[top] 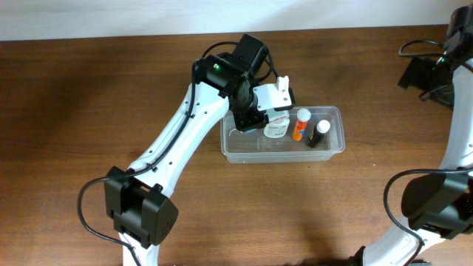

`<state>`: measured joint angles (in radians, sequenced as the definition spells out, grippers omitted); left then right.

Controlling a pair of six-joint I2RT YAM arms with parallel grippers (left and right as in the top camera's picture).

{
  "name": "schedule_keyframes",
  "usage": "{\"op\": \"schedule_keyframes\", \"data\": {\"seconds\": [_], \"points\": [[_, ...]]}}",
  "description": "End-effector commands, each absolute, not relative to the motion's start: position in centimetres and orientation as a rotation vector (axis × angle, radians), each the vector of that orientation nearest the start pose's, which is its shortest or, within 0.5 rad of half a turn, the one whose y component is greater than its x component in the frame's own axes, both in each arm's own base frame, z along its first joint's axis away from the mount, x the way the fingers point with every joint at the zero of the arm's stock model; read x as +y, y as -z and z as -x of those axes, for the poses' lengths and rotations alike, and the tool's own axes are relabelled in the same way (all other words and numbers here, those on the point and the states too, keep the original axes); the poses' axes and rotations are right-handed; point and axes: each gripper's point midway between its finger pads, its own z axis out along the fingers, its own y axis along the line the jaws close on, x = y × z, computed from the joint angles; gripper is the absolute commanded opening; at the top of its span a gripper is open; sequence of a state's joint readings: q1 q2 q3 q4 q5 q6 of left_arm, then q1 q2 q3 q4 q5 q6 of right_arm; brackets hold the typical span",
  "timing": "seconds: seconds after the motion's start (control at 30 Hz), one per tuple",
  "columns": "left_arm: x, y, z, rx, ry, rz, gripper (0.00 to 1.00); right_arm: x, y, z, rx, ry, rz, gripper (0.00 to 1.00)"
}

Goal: Pack container
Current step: 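Lower the Panadol box into the container's left end with left gripper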

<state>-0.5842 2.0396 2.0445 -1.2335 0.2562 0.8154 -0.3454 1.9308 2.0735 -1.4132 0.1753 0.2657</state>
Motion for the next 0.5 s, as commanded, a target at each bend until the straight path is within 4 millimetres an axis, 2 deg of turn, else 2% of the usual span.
{"op": "schedule_keyframes", "data": {"seconds": [0.0, 0.13, 0.2, 0.27, 0.33, 0.47], "points": [[-30.0, -18.8, -36.0, 1.956, 0.315, -1.915, 0.5, -17.1, -22.5, -38.2, 2.684, 0.272, -0.903, 0.98], [-30.2, -18.8, -35.7, 1.941, 0.344, -1.924, 0.5, -17.1, -22.5, -38.2, 2.684, 0.272, -0.903, 0.98], [-30.4, -18.7, -35.6, 1.937, 0.358, -1.928, 0.6, -17.1, -22.5, -38.2, 2.684, 0.272, -0.903, 0.98], [-30.8, -18.3, -35.3, 1.937, 0.363, -1.945, 0.63, -17.1, -22.5, -38.2, 2.684, 0.272, -0.903, 0.98], [-31.3, -17.8, -34.9, 1.937, 0.371, -1.965, 0.63, -17.1, -22.5, -38.2, 2.684, 0.272, -0.903, 0.98], [-32.0, -16.6, -34.3, 1.943, 0.367, -2.006, 0.57, -17.1, -22.5, -38.2, 2.684, 0.272, -0.903, 0.98]]}}
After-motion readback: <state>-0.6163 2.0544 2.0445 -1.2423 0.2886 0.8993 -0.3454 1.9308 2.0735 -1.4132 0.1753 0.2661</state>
